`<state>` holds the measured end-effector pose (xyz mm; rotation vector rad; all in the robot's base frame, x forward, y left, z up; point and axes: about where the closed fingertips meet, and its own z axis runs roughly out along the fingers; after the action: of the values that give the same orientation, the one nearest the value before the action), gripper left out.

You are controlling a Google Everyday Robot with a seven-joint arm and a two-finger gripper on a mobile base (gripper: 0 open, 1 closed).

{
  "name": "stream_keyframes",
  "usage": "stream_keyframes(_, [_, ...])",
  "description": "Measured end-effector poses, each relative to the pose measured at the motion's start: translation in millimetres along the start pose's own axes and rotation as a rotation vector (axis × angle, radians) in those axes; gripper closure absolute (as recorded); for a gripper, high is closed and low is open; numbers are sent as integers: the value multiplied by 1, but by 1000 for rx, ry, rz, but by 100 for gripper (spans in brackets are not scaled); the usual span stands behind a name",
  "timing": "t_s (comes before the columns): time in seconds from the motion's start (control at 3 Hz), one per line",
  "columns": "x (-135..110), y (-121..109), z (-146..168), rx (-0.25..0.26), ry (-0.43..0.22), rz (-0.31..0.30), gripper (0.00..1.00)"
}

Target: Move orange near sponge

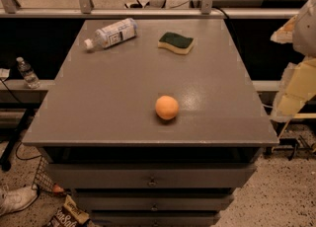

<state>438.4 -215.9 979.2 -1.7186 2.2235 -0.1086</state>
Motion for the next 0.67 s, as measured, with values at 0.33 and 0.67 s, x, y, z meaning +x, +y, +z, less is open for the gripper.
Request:
stream_keyframes(0.33, [-1,0,-1,5,-6,1,0])
stream_keyframes(0.67, [-15,-1,10,-16,-91,29,0])
